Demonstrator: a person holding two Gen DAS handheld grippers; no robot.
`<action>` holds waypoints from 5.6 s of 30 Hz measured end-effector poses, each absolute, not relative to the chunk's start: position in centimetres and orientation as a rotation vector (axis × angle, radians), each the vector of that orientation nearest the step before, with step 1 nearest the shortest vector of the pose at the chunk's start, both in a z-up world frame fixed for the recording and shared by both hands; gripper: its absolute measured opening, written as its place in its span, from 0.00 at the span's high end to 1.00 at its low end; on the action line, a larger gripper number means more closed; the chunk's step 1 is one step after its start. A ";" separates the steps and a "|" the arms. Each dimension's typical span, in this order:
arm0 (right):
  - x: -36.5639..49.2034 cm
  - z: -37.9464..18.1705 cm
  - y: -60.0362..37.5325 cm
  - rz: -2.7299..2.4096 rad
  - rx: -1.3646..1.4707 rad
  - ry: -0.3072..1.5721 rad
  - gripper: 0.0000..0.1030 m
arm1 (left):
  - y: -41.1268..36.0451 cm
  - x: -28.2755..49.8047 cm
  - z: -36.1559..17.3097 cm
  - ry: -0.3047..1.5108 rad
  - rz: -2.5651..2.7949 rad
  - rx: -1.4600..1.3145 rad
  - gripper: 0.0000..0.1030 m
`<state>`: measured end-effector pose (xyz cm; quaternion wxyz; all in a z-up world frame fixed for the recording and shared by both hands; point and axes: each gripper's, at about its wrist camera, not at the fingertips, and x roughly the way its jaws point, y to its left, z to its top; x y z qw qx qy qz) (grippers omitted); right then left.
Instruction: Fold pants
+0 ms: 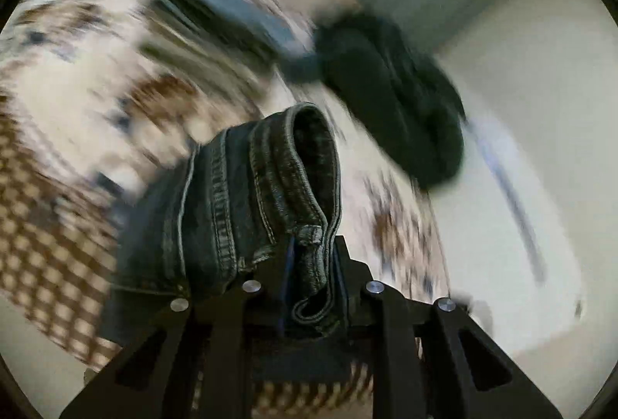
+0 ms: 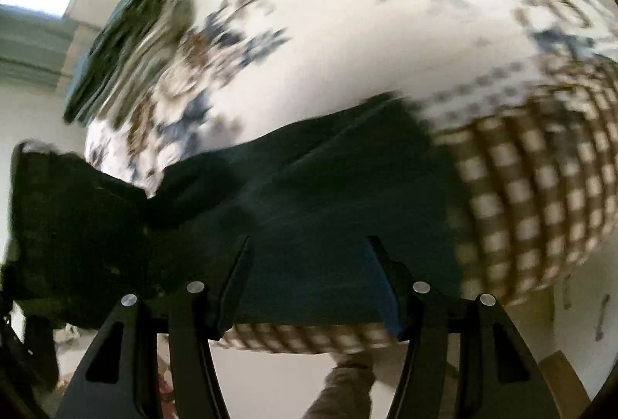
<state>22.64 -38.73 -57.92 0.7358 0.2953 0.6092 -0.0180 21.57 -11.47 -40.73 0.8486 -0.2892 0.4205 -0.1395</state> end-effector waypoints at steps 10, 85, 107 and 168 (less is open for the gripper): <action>21.0 -58.8 -45.7 -0.069 0.775 1.334 0.32 | -16.3 22.7 -45.3 1.211 -0.328 -0.422 0.29; 16.2 -67.8 -49.3 0.091 1.328 1.177 0.18 | -10.9 26.0 -59.4 1.452 -0.263 -0.672 0.07; 19.0 -68.9 -47.1 0.149 1.103 1.314 0.18 | -10.8 26.1 -60.3 1.458 -0.290 -0.676 0.00; 67.2 -44.3 -17.1 0.334 1.062 1.023 0.63 | 18.6 67.9 -35.2 1.111 -0.339 -0.594 0.68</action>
